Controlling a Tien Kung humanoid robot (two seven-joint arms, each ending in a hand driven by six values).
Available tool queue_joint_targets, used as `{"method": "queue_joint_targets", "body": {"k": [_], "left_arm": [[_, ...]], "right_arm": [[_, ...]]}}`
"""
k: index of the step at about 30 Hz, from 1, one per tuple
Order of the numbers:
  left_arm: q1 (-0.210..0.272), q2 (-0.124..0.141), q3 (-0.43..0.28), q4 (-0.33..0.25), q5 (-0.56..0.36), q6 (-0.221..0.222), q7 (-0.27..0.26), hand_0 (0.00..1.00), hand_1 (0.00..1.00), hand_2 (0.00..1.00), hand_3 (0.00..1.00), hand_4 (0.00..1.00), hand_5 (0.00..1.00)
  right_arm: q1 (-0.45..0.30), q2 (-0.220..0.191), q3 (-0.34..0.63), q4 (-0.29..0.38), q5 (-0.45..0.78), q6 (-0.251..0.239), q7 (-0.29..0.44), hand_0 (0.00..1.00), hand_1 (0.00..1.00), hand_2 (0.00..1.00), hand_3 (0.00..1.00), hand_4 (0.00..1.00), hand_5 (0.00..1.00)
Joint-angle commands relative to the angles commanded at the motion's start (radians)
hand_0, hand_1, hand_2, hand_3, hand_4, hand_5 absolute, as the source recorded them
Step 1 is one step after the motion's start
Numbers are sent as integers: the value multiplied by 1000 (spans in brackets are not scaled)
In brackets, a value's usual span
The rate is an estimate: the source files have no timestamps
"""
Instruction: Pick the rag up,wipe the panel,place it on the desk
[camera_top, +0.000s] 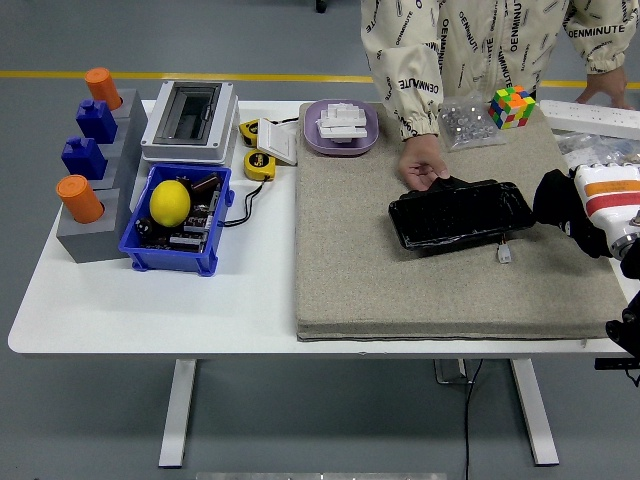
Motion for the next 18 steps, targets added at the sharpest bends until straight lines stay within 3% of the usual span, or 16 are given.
{"method": "queue_joint_targets", "body": {"k": [18], "left_arm": [[7,2,9,-1,-1,0,0,608,641,654,562,628,439]], "right_arm": [[-14,-10,26,15,-9,0,-5,306,416,442,463,955,35]]}}
